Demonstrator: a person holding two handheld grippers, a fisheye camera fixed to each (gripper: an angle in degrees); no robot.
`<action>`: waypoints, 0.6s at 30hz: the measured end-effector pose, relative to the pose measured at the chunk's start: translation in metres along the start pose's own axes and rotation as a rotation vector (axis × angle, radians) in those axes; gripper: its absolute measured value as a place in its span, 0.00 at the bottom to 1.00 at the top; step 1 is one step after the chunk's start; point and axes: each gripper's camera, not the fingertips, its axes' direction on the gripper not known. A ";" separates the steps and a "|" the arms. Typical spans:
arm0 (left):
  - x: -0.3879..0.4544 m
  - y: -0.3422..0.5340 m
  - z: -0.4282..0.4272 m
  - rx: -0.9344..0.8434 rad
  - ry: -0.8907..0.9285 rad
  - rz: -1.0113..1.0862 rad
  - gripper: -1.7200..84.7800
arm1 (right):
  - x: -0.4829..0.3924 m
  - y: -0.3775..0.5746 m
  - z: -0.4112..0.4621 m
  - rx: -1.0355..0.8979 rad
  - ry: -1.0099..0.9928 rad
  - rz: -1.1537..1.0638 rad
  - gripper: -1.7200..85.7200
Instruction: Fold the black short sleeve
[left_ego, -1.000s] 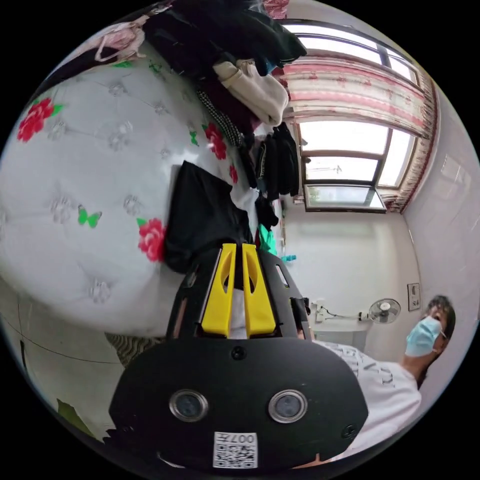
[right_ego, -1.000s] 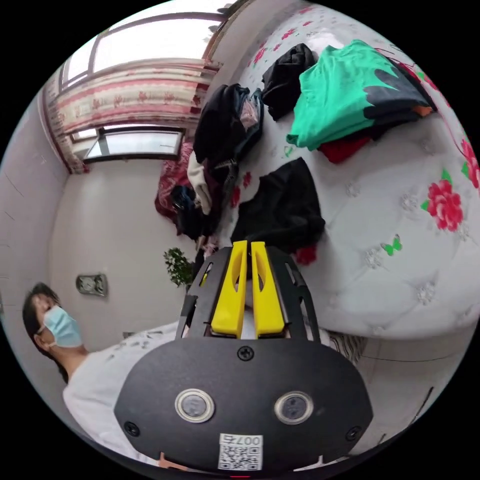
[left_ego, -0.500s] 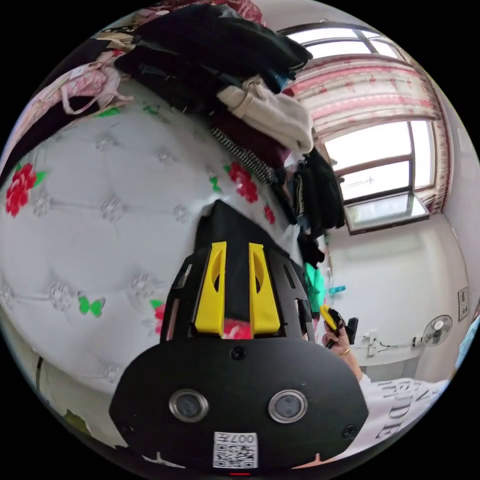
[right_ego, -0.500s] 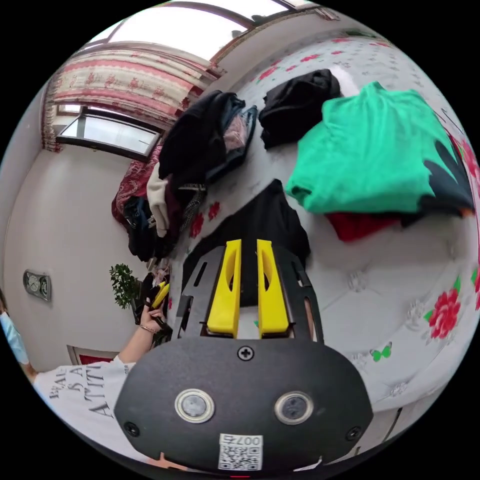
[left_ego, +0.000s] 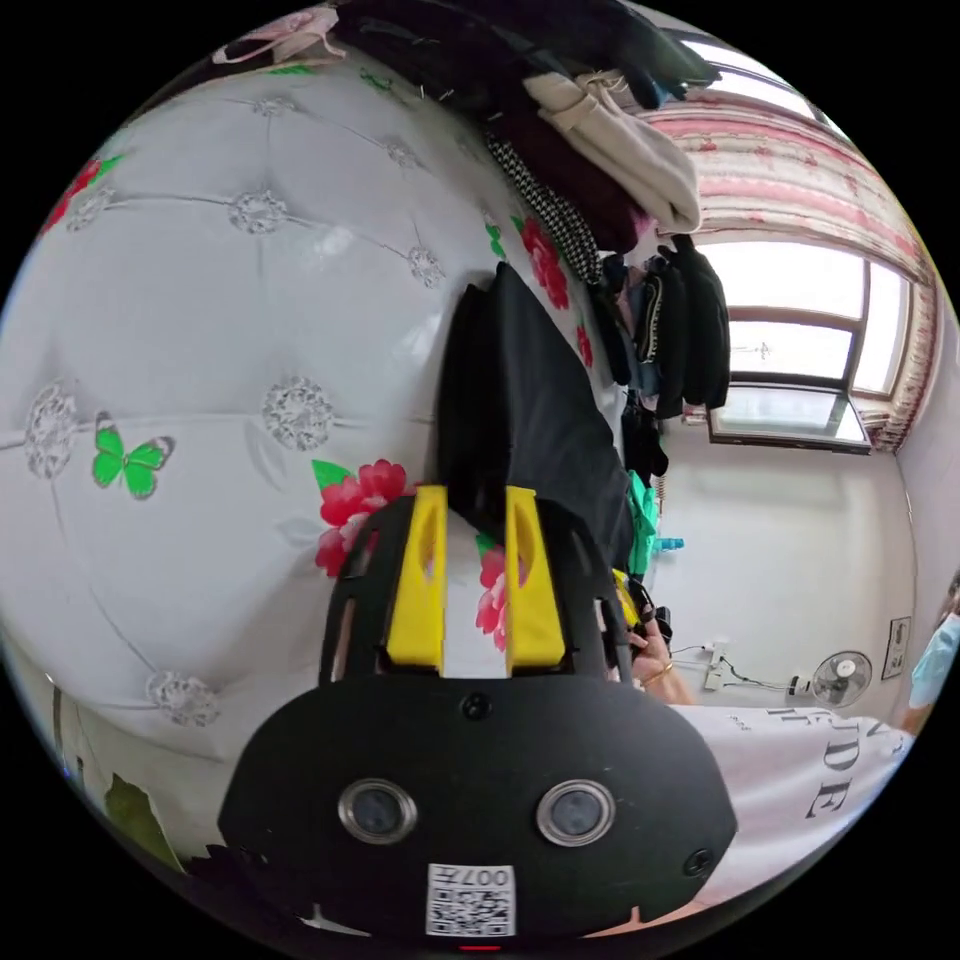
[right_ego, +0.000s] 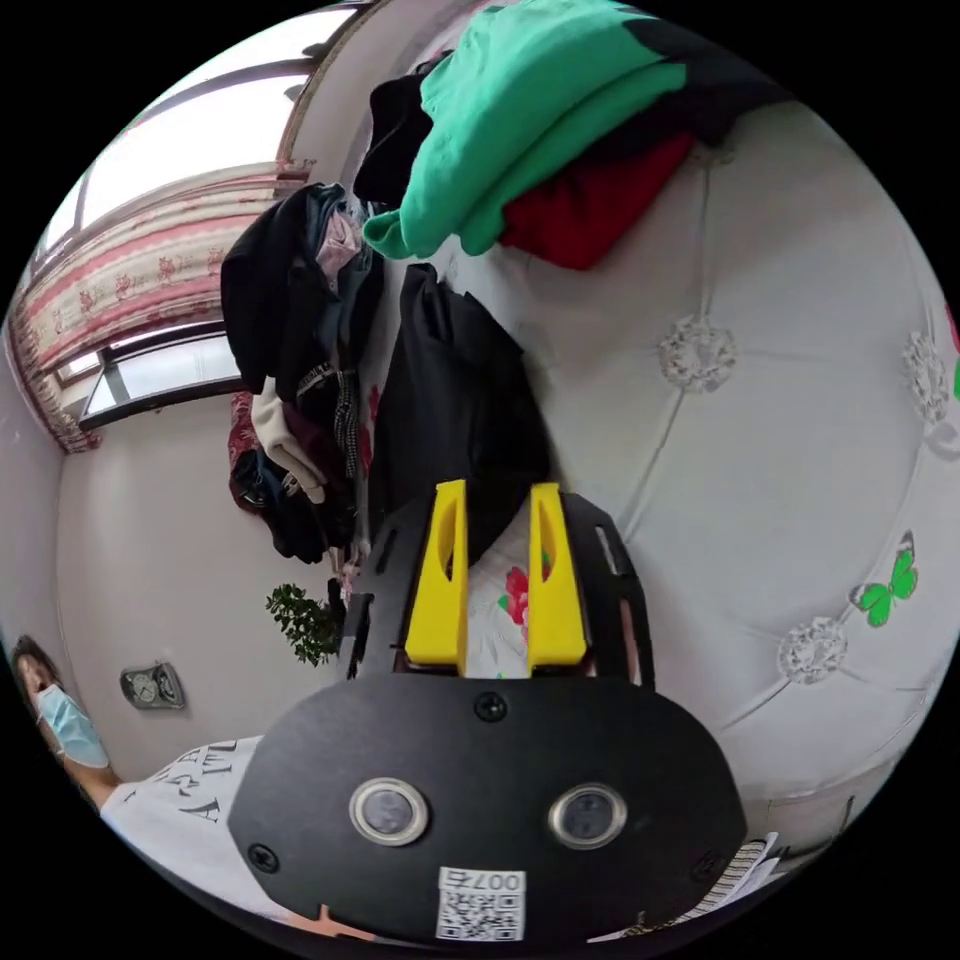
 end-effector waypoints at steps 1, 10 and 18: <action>-0.001 -0.006 0.003 -0.024 -0.013 -0.015 0.07 | -0.003 -0.001 0.001 0.002 0.013 0.002 0.06; 0.003 0.005 0.003 -0.123 0.042 0.021 0.06 | -0.079 0.015 -0.014 0.096 0.326 -0.241 0.03; -0.013 0.003 0.003 -0.173 0.091 0.064 0.08 | -0.256 0.077 0.073 -0.011 0.470 -0.977 0.02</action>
